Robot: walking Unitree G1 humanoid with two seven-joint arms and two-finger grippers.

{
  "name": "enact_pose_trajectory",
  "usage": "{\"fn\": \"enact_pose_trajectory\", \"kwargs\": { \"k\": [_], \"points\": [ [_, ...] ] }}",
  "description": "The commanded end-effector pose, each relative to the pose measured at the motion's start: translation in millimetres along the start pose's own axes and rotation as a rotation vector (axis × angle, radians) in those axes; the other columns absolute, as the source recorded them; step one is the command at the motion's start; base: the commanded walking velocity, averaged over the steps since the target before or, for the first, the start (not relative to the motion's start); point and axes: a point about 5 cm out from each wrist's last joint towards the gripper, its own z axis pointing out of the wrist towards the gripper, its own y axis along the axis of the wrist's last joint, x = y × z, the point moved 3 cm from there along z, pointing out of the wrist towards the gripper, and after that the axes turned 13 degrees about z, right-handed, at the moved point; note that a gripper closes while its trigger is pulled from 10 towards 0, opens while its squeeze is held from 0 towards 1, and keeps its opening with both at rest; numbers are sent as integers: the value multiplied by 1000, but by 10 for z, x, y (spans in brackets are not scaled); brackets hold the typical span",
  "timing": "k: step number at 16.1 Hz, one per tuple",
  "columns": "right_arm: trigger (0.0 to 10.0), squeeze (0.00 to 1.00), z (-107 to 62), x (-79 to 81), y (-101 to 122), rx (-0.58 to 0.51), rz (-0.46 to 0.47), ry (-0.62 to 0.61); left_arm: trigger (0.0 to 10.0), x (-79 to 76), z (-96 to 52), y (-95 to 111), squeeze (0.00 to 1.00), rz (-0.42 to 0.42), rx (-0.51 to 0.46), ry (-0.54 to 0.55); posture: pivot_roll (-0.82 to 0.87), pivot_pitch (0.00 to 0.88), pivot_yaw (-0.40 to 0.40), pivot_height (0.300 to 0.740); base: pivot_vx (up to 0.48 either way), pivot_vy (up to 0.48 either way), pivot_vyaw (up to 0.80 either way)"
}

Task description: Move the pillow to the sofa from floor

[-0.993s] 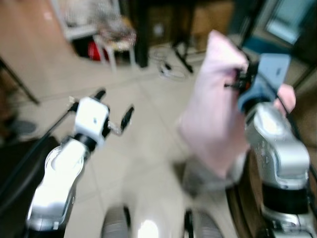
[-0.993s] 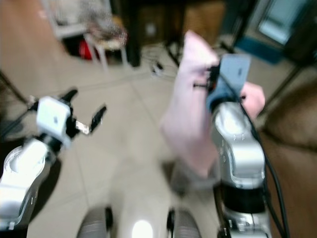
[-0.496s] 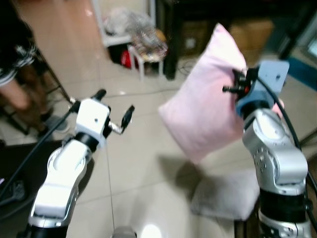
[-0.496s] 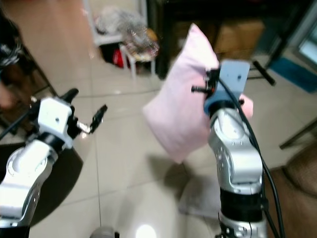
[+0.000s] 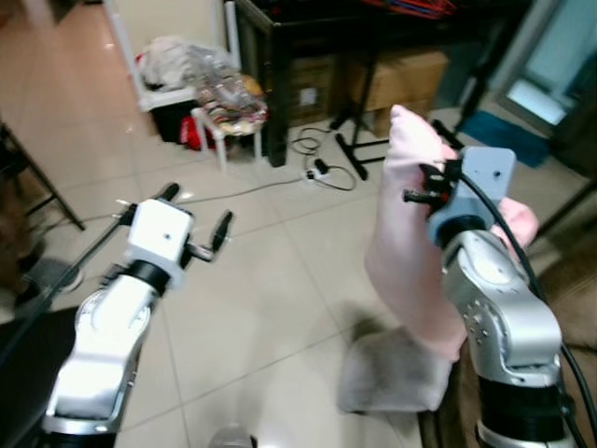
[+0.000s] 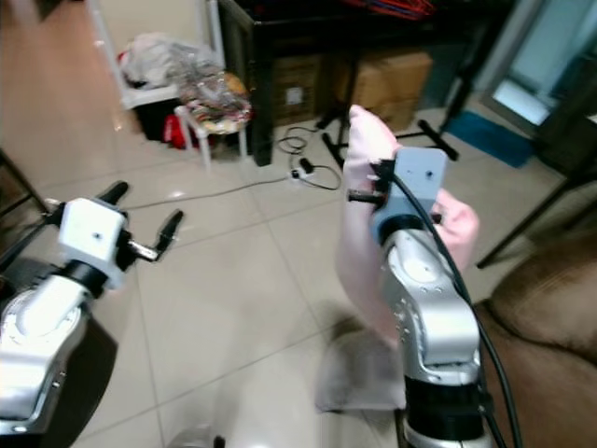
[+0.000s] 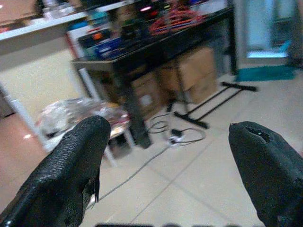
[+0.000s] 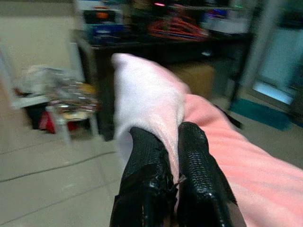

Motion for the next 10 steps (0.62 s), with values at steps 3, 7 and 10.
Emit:
{"fn": "enact_pose_trajectory", "kwargs": {
  "k": [3,7,10],
  "points": [
    [10000,0,-31,-134,74,-37,10,-53,10000,19,53,4,0,-2,14,48,-23,0,-27,740,0,0,-788],
    [10000,0,-23,-228,66,-35,8,-101,10000,61,66,-22,0,5,29,105,-20,0,-32,740,0,0,-788],
    [10000,0,-16,-268,82,-36,0,-110,10000,69,86,-6,0,-8,27,126,-21,0,-38,740,0,0,-788]
  ]
}}
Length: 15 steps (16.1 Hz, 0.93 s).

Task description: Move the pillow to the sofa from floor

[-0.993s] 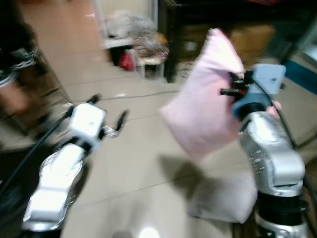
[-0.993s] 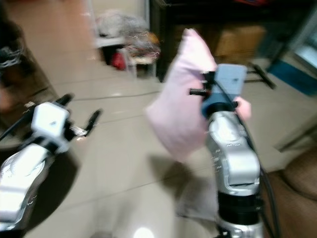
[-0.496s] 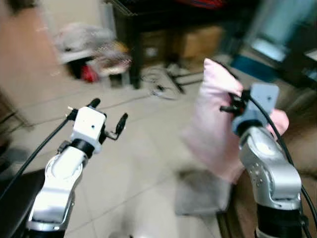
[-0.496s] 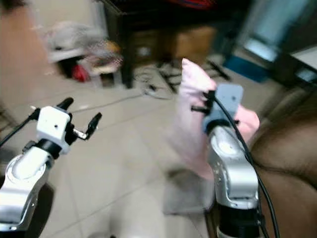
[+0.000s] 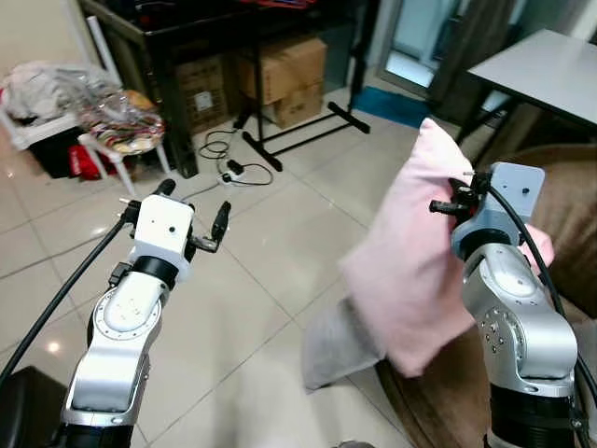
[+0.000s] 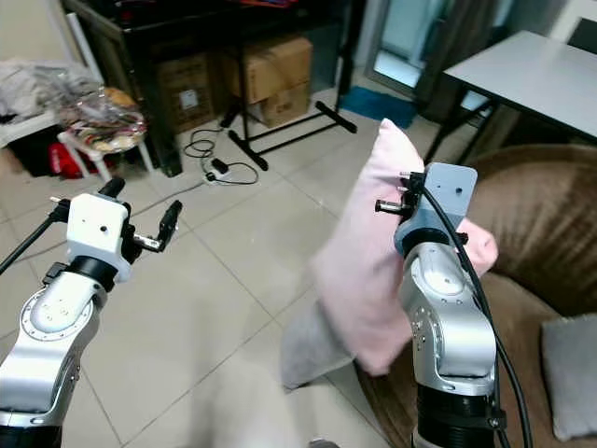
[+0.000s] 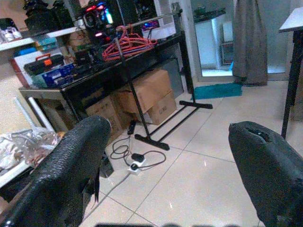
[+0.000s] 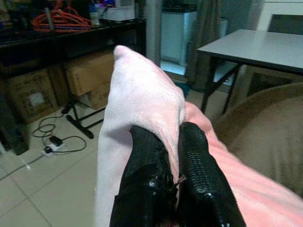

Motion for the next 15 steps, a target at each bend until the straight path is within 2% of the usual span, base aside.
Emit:
{"fn": "enact_pose_trajectory", "kwargs": {
  "k": [1,10,15],
  "points": [
    [10000,0,8,-9,101,-37,-11,-8,10000,0,16,-6,0,9,8,-3,-21,0,-38,740,0,0,-788],
    [10000,0,15,-21,42,-13,-30,-24,10000,-54,24,0,0,-1,-2,-38,-23,0,-34,740,0,0,-788],
    [10000,0,13,-40,15,5,-43,-31,10000,-66,23,5,0,-17,-9,-50,-22,0,-37,740,287,0,-788]
  ]
}}
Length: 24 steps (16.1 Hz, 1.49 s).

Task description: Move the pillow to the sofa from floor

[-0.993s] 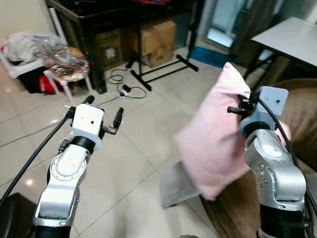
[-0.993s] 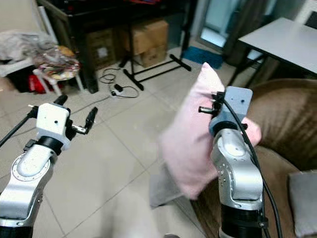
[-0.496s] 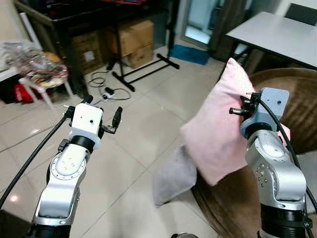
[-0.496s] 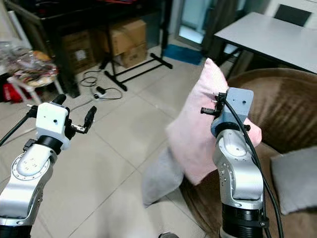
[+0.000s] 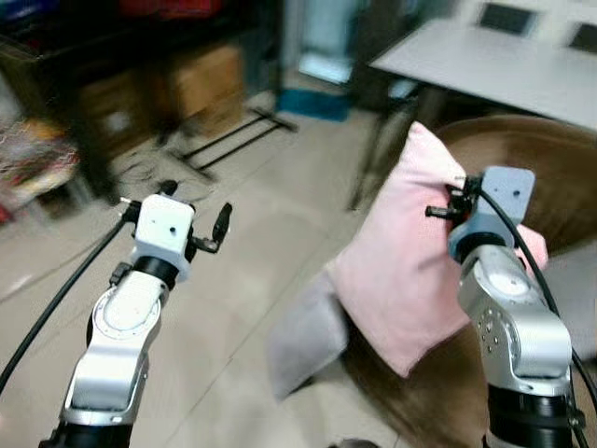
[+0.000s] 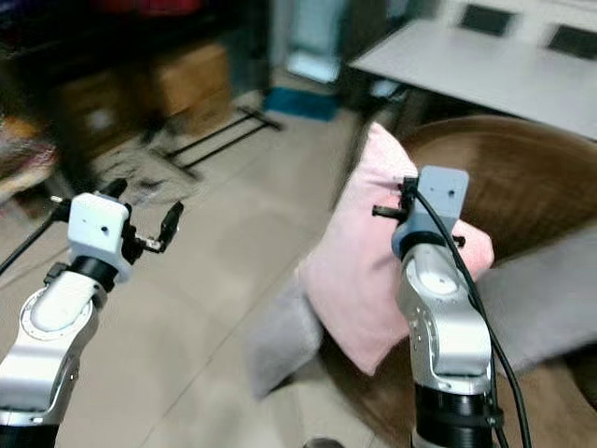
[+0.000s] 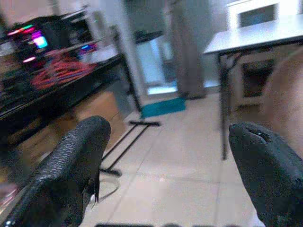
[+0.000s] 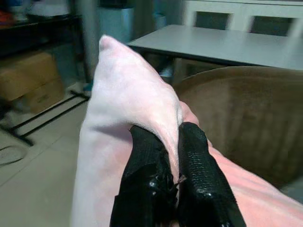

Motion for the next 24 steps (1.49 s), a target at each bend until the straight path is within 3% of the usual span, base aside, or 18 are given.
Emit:
{"fn": "enact_pose_trajectory", "kwargs": {
  "k": [1,5,11,15,18,21,24],
  "points": [
    [10000,0,3,-59,87,-29,-9,-26,10000,-55,23,17,0,-9,-11,-30,-22,0,-37,740,341,0,-788],
    [10000,0,1,-66,80,-26,-15,-29,10000,-64,23,6,0,0,-11,-36,-23,0,-37,740,337,0,-788],
    [10000,0,-3,-93,63,-20,-27,-39,10000,-118,7,-98,0,-31,49,-53,-26,0,-40,740,0,0,-788],
    [10000,0,-2,-55,38,-12,-31,-24,10000,-108,3,-114,0,28,48,-31,-22,0,-44,740,0,0,-788],
    [10000,0,0,-36,32,-10,-32,-17,10000,-114,7,-108,0,29,54,-29,-21,0,-44,740,0,-480,-788],
    [10000,0,3,98,-6,16,-32,71,10000,-82,1,-124,0,-25,59,-1,-20,0,-45,740,0,-160,-525],
    [10000,0,-16,269,-50,37,-39,170,10000,-28,-3,-93,0,-7,41,28,-16,0,-48,740,0,0,0]
  ]
}}
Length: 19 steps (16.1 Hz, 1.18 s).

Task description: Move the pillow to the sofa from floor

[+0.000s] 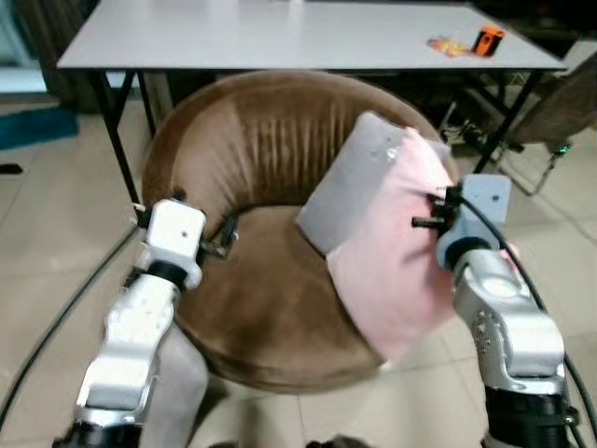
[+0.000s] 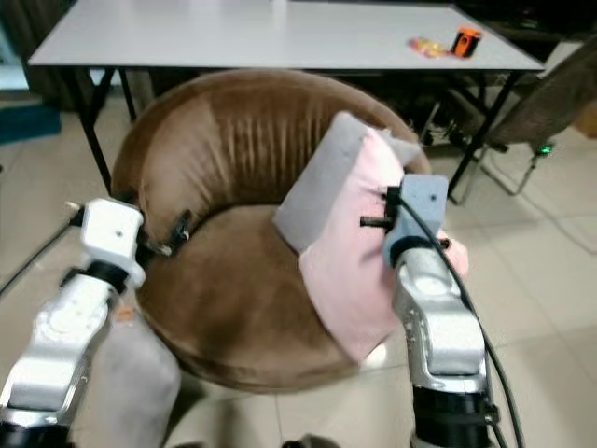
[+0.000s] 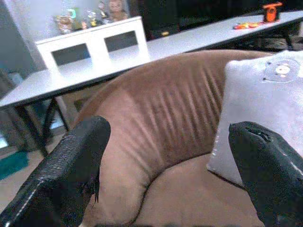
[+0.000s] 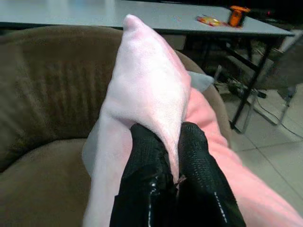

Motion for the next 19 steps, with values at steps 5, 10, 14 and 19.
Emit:
{"fn": "enact_pose_trajectory", "kwargs": {
  "k": [5,10,14,19],
  "points": [
    [10000,0,-13,119,142,-58,-21,69,10000,-30,-49,-35,0,-4,13,-20,-11,0,-55,740,99,0,0],
    [10000,0,5,111,105,-46,-34,55,10000,-35,-77,-76,0,9,34,-35,-4,0,-61,740,274,0,0],
    [10000,0,17,74,82,-36,-55,33,10000,-41,-62,-71,0,13,30,-43,-6,0,-54,740,286,0,0],
    [10000,0,41,86,65,-29,-61,36,10000,-32,-44,-66,0,15,29,-46,2,0,-57,740,287,0,0]
  ]
}}
